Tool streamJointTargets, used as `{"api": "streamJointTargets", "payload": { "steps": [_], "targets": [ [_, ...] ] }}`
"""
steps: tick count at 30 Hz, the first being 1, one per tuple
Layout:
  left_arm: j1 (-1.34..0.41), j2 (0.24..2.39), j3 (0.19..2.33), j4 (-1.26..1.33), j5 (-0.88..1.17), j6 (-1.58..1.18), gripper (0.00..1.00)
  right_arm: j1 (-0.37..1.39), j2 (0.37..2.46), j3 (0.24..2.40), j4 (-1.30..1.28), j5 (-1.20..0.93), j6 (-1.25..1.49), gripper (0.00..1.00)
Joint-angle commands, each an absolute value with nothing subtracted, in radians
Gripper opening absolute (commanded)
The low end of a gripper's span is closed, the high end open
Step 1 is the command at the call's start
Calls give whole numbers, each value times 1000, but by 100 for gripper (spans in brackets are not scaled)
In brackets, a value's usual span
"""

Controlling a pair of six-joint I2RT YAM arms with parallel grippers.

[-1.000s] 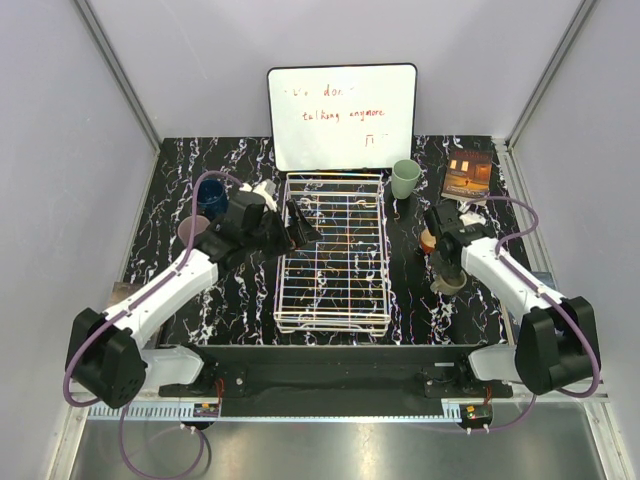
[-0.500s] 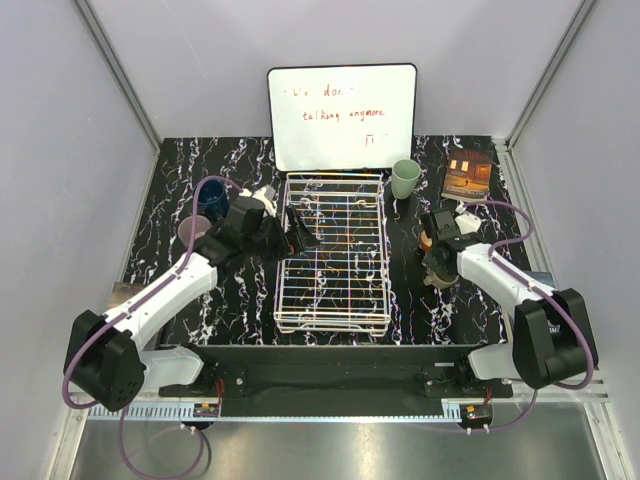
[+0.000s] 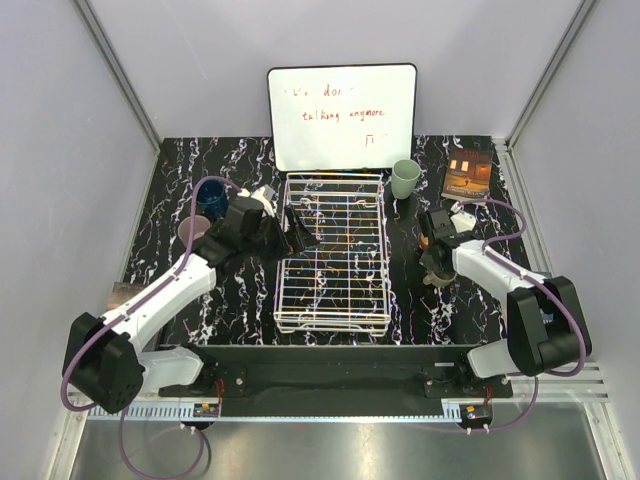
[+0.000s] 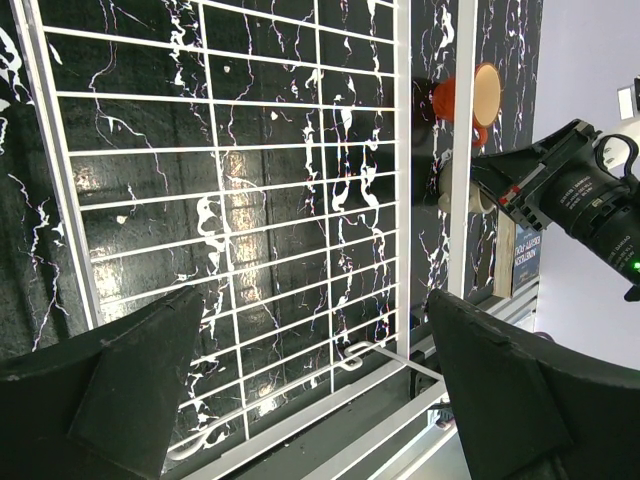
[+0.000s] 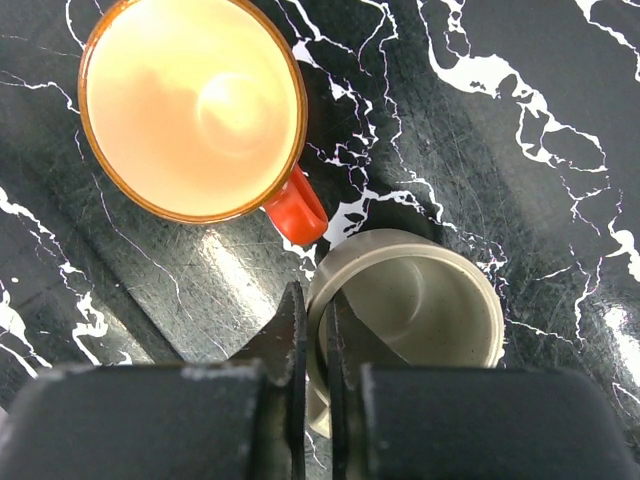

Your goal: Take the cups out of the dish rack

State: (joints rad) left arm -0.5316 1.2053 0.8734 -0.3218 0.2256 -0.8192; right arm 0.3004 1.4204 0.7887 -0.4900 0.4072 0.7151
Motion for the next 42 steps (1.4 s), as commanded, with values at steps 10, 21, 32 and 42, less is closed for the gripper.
{"api": "streamJointTargets", "payload": {
  "steps": [10,21,32,42],
  "targets": [
    [-534,1203,879,-295,204,-810,99,325,1206,779,-531,402,724,45],
    [-535,1226,972,-495,25,-665,99,446,985,1015,-696,481,571,100],
    [-541,1213,1092,-687,-277,-500,99,688,1138,1307,-580,709,249,100],
    [-542,1180,1108,-696,-331,-468,99,813,1190,1236,-273,795,-50,100]
  ]
}}
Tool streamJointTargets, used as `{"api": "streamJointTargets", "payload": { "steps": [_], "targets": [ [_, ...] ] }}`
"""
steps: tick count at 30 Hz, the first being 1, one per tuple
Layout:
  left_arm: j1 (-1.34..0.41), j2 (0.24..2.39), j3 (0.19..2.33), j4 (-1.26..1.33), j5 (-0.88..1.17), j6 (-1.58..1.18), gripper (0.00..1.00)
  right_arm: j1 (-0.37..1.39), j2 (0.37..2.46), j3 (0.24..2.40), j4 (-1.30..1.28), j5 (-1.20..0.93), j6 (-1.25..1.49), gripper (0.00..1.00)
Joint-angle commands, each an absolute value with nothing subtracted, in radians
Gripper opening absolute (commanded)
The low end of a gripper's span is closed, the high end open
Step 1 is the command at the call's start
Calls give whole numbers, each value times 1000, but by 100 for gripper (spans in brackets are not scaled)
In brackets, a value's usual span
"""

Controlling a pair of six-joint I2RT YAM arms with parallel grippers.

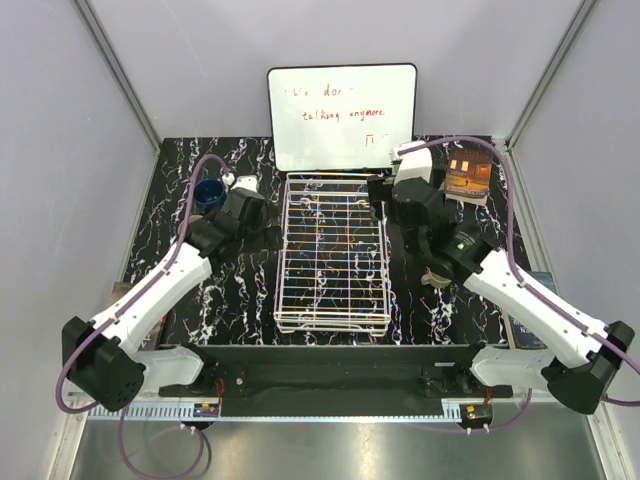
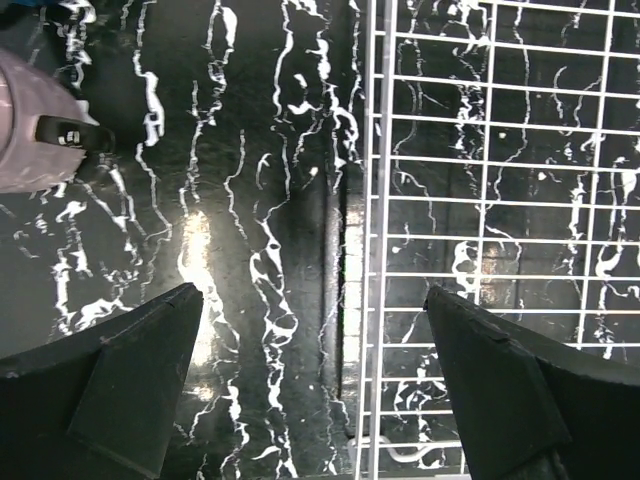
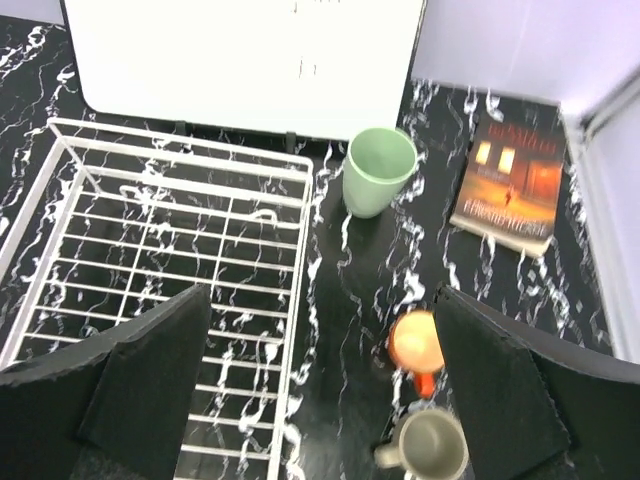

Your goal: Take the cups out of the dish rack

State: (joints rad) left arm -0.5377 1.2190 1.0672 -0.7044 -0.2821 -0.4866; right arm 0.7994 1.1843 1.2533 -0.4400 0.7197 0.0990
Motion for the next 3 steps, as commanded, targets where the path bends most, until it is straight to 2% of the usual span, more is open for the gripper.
{"api": "streamJointTargets", "payload": {
  "steps": [1,3],
  "targets": [
    [-543,1178,1106,-696,-331,-471,99,813,1190,1233,-259,793,-58,100],
    [-543,1170,1108,-699,-337,-479,99,813,1189,1227,-235,782,-77,100]
  ]
}}
